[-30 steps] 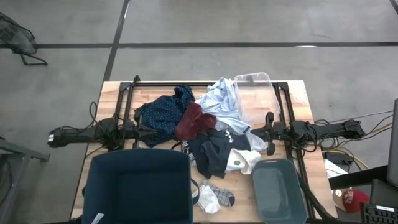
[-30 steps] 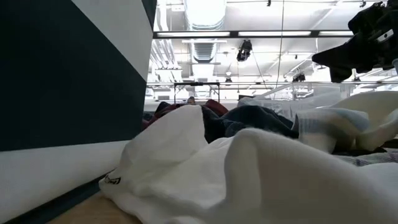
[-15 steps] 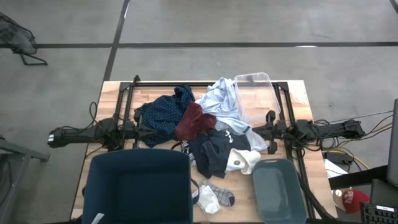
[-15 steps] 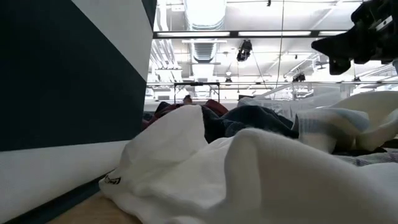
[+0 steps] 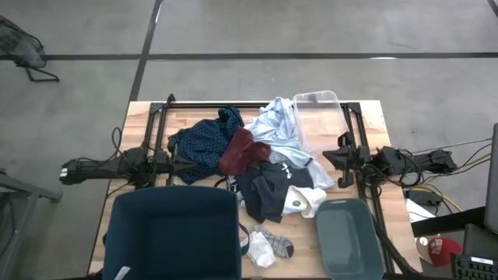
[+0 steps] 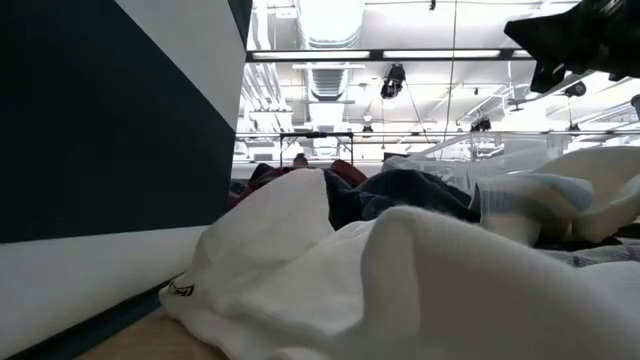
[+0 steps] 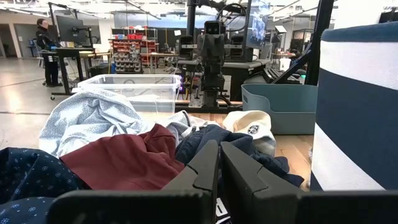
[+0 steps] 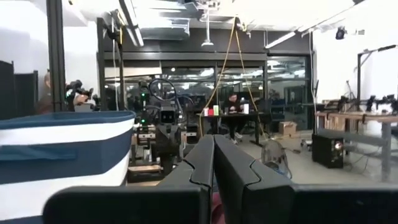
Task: Pick & Place Cloths
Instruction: Put the top white sock into the transparent container
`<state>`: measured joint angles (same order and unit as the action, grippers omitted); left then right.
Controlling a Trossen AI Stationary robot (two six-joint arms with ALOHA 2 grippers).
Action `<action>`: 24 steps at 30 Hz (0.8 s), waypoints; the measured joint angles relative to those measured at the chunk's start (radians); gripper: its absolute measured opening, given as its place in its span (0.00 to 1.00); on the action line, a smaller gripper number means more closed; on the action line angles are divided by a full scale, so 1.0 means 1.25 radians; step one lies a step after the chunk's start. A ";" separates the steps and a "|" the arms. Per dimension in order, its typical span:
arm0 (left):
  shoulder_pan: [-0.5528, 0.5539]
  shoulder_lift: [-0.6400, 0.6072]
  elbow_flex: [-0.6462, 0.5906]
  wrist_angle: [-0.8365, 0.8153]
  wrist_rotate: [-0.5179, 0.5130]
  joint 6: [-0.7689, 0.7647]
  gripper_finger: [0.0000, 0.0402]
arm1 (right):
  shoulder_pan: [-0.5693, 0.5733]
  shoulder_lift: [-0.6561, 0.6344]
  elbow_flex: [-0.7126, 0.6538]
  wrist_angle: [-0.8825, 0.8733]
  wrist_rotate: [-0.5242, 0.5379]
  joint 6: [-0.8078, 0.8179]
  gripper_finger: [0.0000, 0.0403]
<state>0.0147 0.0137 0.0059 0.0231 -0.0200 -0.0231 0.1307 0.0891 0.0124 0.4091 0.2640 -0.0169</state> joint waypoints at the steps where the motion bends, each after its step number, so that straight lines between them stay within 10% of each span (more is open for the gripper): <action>1: 0.000 0.000 0.000 0.000 0.000 0.000 0.06 | 0.000 0.000 0.000 -0.002 -0.003 0.016 0.02; 15: 0.000 0.000 0.000 0.000 0.000 0.000 0.06 | 0.000 0.154 0.000 -0.007 -0.030 0.161 0.04; 24: 0.000 0.000 0.000 0.000 0.000 0.000 0.06 | 0.001 0.261 0.033 -0.010 -0.044 0.263 0.22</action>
<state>0.0144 0.0137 0.0059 0.0231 -0.0198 -0.0233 0.1322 0.4158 0.0534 0.3969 0.2088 0.3117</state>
